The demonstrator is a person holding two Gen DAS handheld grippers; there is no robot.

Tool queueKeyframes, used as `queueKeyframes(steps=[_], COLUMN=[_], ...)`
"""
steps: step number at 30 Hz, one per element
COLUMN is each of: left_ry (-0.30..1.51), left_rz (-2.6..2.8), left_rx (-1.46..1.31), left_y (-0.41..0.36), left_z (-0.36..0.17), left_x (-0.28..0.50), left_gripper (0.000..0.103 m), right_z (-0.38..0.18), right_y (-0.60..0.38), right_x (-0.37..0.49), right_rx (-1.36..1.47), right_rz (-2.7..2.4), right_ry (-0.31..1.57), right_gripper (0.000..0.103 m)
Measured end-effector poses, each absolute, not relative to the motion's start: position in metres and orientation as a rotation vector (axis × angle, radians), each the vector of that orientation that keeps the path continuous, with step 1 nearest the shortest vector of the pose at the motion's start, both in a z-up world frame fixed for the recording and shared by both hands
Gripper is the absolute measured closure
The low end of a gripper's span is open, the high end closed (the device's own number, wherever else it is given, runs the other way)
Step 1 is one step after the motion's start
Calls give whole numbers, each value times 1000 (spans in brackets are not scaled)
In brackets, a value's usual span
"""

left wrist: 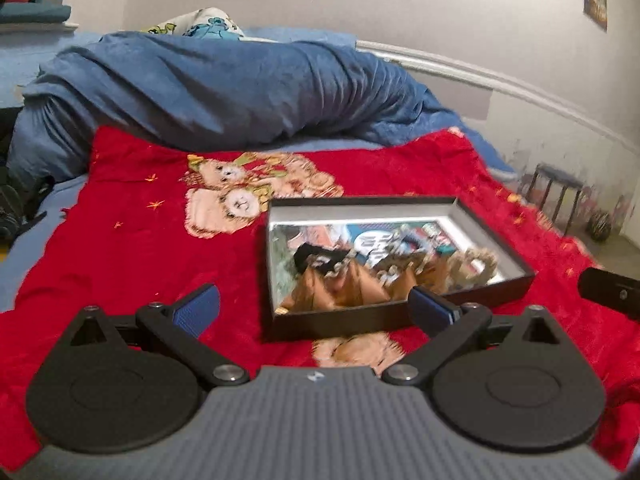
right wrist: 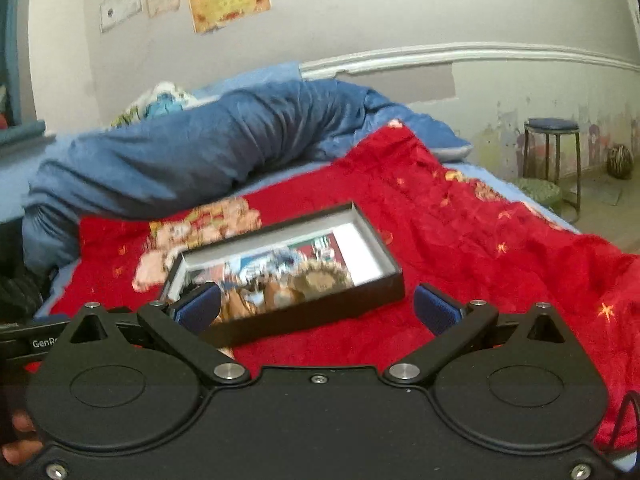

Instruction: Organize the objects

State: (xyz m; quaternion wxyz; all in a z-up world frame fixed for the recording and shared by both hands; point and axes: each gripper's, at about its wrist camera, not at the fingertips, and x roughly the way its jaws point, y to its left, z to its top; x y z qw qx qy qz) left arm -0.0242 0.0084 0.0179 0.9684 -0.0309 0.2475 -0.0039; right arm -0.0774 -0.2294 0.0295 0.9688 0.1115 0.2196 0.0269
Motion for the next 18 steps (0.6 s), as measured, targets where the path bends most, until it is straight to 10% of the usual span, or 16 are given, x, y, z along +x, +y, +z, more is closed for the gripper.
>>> queueKeyframes(steps=[18], left_ry=[568], left_rz=[-76], left_rx=[57], left_y=[-30], left_z=[4], left_x=[-24], left_gripper=[0], right_z=[10], right_y=[-250], right_x=[-55], right_rx=[310], right_rz=[-52], right_ry=[539], right_gripper=[0])
